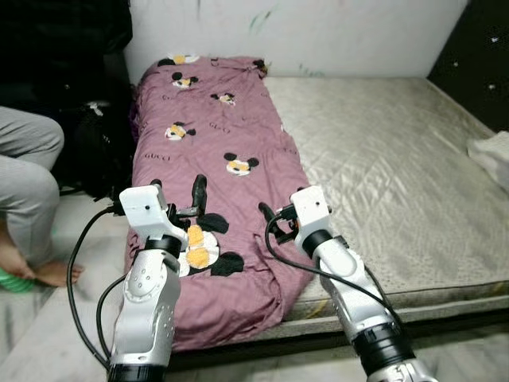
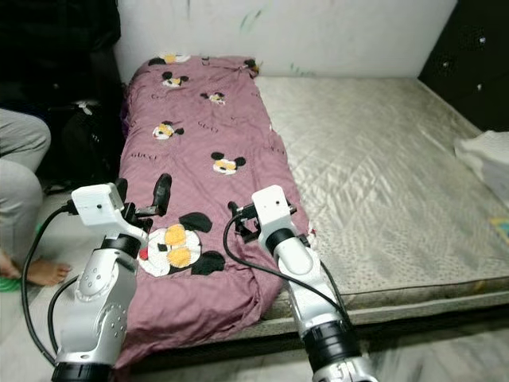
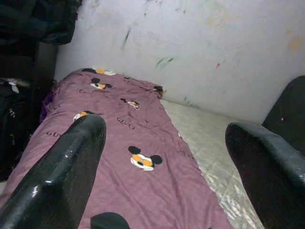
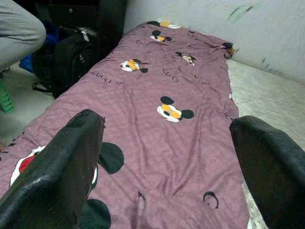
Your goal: Clean up the room
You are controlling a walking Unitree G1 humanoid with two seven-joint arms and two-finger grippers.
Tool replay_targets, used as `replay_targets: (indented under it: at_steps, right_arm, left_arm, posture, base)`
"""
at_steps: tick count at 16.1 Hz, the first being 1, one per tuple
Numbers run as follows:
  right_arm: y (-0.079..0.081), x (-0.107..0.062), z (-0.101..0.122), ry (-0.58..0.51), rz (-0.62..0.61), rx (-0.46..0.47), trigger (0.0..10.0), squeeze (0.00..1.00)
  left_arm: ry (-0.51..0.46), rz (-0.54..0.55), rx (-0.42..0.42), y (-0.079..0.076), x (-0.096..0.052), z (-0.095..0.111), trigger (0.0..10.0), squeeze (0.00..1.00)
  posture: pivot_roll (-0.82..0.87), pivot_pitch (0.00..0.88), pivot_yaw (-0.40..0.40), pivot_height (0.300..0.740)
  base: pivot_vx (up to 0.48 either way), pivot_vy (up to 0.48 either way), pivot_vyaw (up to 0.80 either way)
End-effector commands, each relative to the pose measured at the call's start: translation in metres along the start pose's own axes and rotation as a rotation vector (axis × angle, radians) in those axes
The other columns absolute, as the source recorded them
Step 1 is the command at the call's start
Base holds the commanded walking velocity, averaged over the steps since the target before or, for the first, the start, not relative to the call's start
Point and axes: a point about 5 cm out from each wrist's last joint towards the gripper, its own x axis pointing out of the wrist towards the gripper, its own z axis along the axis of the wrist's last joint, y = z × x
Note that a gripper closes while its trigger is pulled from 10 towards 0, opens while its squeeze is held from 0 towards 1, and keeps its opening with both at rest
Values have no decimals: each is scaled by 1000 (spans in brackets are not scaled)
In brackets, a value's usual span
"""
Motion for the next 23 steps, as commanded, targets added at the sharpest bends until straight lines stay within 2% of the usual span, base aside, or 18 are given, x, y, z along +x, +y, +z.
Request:
replay_targets:
  at_steps: [1, 4, 6, 15, 18, 21, 23]
  right_arm:
    - [-2, 1, 0, 8, -7, 2, 10000, 0]
    - [-2, 1, 1, 5, -11, 4, 10000, 0]
    - [-3, 1, 1, 4, -18, 7, 10000, 0]
    - [-10, 5, -2, 20, -46, 16, 10000, 0]
    - [-16, 1, -2, 21, -62, 10, 10000, 0]
    - [-35, 0, -8, 65, -74, -32, 10000, 0]
    - [-40, -3, -14, 89, -86, -39, 10000, 0]
  left_arm:
    - [-4, -14, 0, -2, -1, 1, 10000, 0]
    - [-4, -19, -2, -2, 0, 1, 10000, 0]
    - [-4, -24, -27, -5, 0, 0, 10000, 0]
    - [18, -12, -3, -3, 2, -2, 10000, 0]
    - [41, 60, 41, 12, -11, -4, 10000, 0]
    - [72, 165, 149, 43, -35, -5, 10000, 0]
    - [88, 162, 172, 46, -43, -6, 10000, 0]
  posture:
    - [-32, 75, -71, 740]
    - [-31, 75, -70, 740]
    - [-31, 75, -68, 740]
    - [-17, 60, -63, 740]
    - [-1, 50, -66, 740]
    - [13, 83, -72, 740]
    - [19, 89, -61, 740]
  base:
    - [322, 0, 0]
    - [324, 0, 0]
    - [0, 0, 0]
    - [0, 0, -67]
    - [0, 0, -533]
    - [0, 0, 0]
    - [0, 0, 0]
